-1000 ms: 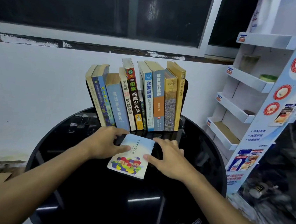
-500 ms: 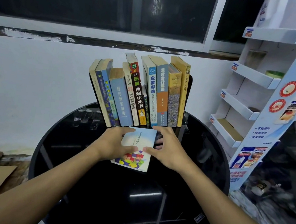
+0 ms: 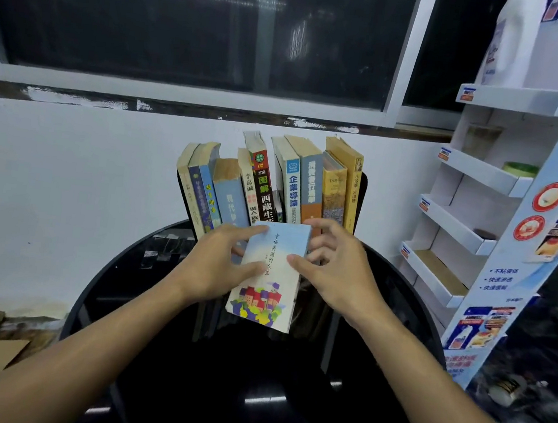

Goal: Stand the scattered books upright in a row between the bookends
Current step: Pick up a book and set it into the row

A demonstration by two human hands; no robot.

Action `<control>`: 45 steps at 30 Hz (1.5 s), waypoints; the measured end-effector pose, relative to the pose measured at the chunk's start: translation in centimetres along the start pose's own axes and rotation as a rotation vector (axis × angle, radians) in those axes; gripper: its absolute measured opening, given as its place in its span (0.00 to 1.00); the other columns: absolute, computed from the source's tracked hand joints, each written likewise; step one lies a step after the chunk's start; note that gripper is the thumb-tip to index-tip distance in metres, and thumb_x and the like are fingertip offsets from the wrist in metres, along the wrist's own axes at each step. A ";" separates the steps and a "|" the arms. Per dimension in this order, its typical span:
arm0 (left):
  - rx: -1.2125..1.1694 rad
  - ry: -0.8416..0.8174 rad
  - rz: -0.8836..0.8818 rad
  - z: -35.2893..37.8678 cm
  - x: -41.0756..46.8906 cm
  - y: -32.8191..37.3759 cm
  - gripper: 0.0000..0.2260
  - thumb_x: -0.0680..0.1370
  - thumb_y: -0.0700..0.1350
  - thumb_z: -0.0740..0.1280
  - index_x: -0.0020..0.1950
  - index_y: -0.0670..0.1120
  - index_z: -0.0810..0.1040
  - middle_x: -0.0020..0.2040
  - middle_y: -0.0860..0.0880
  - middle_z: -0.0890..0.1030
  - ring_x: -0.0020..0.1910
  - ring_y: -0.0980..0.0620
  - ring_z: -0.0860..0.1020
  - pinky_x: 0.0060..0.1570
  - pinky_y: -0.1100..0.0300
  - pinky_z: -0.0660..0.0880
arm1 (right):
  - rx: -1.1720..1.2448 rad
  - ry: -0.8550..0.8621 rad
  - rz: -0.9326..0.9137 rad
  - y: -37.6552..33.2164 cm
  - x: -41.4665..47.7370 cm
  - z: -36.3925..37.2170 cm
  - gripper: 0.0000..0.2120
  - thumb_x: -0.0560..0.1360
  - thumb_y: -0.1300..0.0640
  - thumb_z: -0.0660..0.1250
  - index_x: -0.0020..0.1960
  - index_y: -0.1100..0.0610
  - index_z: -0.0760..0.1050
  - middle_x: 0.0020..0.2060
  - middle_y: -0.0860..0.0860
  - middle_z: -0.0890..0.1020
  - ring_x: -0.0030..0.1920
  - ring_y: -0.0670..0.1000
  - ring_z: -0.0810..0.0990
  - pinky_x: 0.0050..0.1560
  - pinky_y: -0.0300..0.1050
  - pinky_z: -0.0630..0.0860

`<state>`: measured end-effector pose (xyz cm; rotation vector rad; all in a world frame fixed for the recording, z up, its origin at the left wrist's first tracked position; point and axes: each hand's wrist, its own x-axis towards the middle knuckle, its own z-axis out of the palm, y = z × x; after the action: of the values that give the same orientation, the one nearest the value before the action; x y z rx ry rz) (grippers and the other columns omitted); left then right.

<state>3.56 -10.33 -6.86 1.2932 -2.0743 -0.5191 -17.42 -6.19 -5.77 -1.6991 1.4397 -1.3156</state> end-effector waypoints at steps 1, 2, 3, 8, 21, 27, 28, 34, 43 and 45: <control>0.017 0.029 0.025 -0.3 0.3 0.3 0.28 0.75 0.51 0.75 0.74 0.59 0.71 0.62 0.53 0.74 0.49 0.62 0.79 0.52 0.63 0.79 | -0.002 0.019 -0.027 -0.4 0.0 -0.3 0.27 0.72 0.61 0.78 0.67 0.51 0.72 0.45 0.51 0.82 0.41 0.49 0.84 0.44 0.47 0.84; 0.038 0.072 0.055 -0.7 0.6 0.7 0.27 0.76 0.51 0.75 0.73 0.59 0.72 0.62 0.53 0.75 0.50 0.62 0.78 0.52 0.61 0.79 | -0.018 0.037 -0.056 -0.8 -0.1 -0.5 0.26 0.72 0.61 0.78 0.66 0.51 0.72 0.44 0.51 0.82 0.41 0.49 0.84 0.43 0.46 0.84; 0.060 0.134 0.093 -1.1 1.0 1.0 0.25 0.76 0.50 0.74 0.73 0.58 0.73 0.62 0.53 0.76 0.50 0.61 0.77 0.53 0.59 0.80 | -0.044 0.055 -0.084 -1.0 -0.2 -0.7 0.25 0.72 0.60 0.78 0.65 0.50 0.73 0.44 0.50 0.82 0.40 0.48 0.84 0.42 0.44 0.84; 0.199 0.392 0.224 -3.4 3.7 2.0 0.22 0.78 0.49 0.73 0.71 0.54 0.75 0.60 0.52 0.76 0.56 0.53 0.75 0.59 0.56 0.73 | -0.099 0.127 -0.185 -1.2 -0.8 -1.5 0.25 0.71 0.61 0.78 0.64 0.49 0.74 0.41 0.46 0.78 0.36 0.44 0.80 0.38 0.35 0.78; 0.499 0.365 0.162 -5.2 9.3 3.1 0.21 0.80 0.52 0.68 0.73 0.58 0.73 0.73 0.55 0.74 0.71 0.49 0.71 0.65 0.43 0.63 | -0.206 0.177 -0.268 -2.0 -0.9 -2.1 0.24 0.71 0.60 0.78 0.64 0.51 0.75 0.41 0.46 0.78 0.36 0.41 0.79 0.36 0.29 0.74; 0.488 0.429 0.160 -5.0 9.3 2.3 0.19 0.80 0.51 0.68 0.72 0.57 0.74 0.66 0.53 0.79 0.64 0.47 0.76 0.58 0.47 0.63 | -0.230 0.183 -0.322 -3.5 0.5 -1.2 0.26 0.71 0.62 0.77 0.66 0.52 0.75 0.41 0.46 0.78 0.35 0.42 0.79 0.36 0.27 0.72; 0.481 0.436 0.161 -5.0 9.3 2.1 0.19 0.80 0.51 0.69 0.72 0.57 0.74 0.66 0.53 0.79 0.64 0.47 0.76 0.58 0.47 0.63 | -0.242 0.187 -0.336 -3.8 0.8 -1.0 0.26 0.71 0.62 0.77 0.66 0.52 0.75 0.41 0.46 0.77 0.36 0.43 0.78 0.37 0.28 0.72; 0.445 0.469 0.149 -5.3 9.1 1.7 0.19 0.79 0.50 0.70 0.71 0.55 0.76 0.64 0.52 0.80 0.63 0.47 0.76 0.60 0.47 0.63 | -0.325 0.197 -0.415 -5.1 2.3 0.0 0.25 0.73 0.63 0.74 0.68 0.52 0.74 0.40 0.44 0.75 0.36 0.46 0.77 0.42 0.35 0.75; 0.417 0.494 0.124 -5.3 8.8 1.9 0.17 0.80 0.48 0.69 0.69 0.55 0.78 0.63 0.52 0.81 0.62 0.47 0.76 0.58 0.48 0.62 | -0.437 0.223 -0.496 -7.0 4.9 1.3 0.24 0.74 0.61 0.74 0.68 0.53 0.72 0.44 0.45 0.75 0.43 0.48 0.78 0.44 0.49 0.79; 0.409 0.493 0.122 -5.3 8.7 1.9 0.17 0.80 0.47 0.69 0.69 0.56 0.78 0.63 0.52 0.81 0.61 0.47 0.76 0.58 0.48 0.62 | -0.452 0.226 -0.507 -7.5 5.6 1.5 0.24 0.75 0.62 0.74 0.68 0.54 0.72 0.46 0.44 0.73 0.45 0.46 0.76 0.42 0.39 0.74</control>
<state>3.22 -17.26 0.83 1.3362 -1.8658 0.2771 -13.26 -9.63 2.01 -2.3950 1.5820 -1.5646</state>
